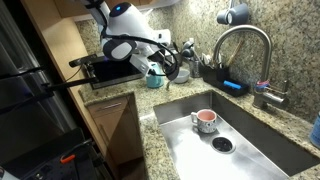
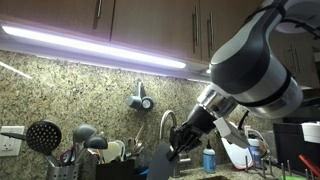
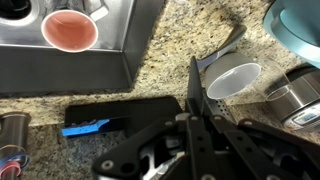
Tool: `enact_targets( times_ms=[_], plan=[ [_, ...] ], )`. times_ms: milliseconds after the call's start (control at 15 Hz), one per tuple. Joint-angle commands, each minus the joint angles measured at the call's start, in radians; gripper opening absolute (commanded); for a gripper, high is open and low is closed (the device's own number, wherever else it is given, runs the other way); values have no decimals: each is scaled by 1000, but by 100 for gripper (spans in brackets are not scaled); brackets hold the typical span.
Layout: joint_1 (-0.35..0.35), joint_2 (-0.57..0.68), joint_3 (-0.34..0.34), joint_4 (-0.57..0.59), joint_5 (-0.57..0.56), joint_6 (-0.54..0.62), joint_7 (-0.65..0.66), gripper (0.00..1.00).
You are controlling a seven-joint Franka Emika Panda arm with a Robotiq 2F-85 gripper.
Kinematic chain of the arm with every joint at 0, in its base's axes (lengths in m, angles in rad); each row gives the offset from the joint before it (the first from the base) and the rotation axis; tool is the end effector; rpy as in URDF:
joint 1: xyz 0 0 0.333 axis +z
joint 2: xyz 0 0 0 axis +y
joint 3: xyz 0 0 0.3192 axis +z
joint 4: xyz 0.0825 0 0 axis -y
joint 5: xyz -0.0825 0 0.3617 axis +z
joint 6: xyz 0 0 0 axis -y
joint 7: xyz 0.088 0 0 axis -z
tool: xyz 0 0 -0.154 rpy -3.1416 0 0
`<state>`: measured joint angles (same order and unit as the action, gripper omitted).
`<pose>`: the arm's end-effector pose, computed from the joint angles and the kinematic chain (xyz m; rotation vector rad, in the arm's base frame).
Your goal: Take the spatula out of the utensil holder and place it on the counter
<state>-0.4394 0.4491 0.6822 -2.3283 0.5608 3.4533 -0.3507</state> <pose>0.5727 0.0648 0.2397 -2.7344 0.2203 -0.9608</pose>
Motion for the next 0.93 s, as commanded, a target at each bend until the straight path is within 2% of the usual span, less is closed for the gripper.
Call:
enact_targets(
  times_ms=[0, 200, 400, 533, 600, 867],
  plan=[
    [45, 32, -34, 13, -2, -3, -22, 1],
    [51, 78, -22, 31, -23, 0, -23, 1],
    [110, 88, -75, 55, -44, 0, -28, 1],
    [182, 84, -153, 86, -67, 0, -25, 1],
    [269, 64, -273, 75, -239, -12, 143, 1],
    [470, 98, -495, 150, -387, -2, 253, 1]
  ],
)
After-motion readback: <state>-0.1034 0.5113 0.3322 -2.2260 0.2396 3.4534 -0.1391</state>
